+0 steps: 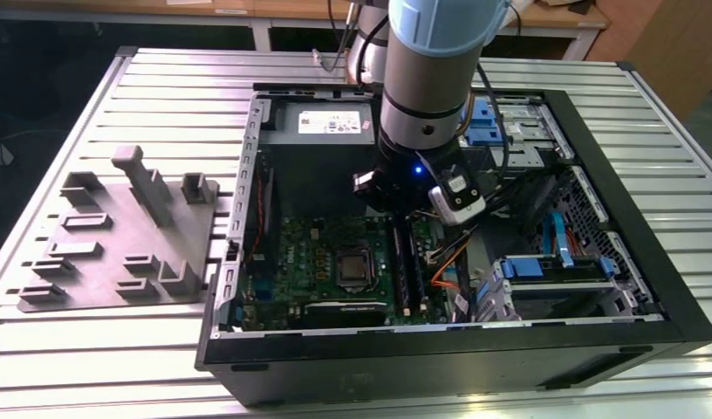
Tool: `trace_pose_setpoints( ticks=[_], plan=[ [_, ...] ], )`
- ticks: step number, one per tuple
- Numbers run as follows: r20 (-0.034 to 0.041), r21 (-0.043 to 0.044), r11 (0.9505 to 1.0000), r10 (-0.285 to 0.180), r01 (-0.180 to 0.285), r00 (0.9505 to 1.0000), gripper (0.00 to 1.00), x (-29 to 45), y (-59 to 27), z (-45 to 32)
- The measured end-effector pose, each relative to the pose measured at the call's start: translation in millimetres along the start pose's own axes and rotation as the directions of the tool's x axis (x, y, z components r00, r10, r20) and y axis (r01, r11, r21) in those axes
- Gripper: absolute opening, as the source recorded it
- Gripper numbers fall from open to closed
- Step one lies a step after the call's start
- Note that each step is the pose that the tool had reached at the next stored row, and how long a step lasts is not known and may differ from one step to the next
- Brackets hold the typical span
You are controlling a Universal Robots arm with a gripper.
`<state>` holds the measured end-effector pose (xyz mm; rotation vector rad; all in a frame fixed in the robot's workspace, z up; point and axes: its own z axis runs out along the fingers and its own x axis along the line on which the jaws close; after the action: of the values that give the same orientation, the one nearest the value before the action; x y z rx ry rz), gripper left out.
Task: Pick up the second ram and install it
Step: 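Press down the second ram until it locks into place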
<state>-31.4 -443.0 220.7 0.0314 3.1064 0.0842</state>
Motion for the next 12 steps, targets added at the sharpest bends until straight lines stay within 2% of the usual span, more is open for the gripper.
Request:
trace_pose_setpoints(
  ticks=[12],
  plan=[
    [0.0,-0.0001,1.0,0.0,0.0,1.0,0.1,0.1,-0.1,2.2]
  ],
)
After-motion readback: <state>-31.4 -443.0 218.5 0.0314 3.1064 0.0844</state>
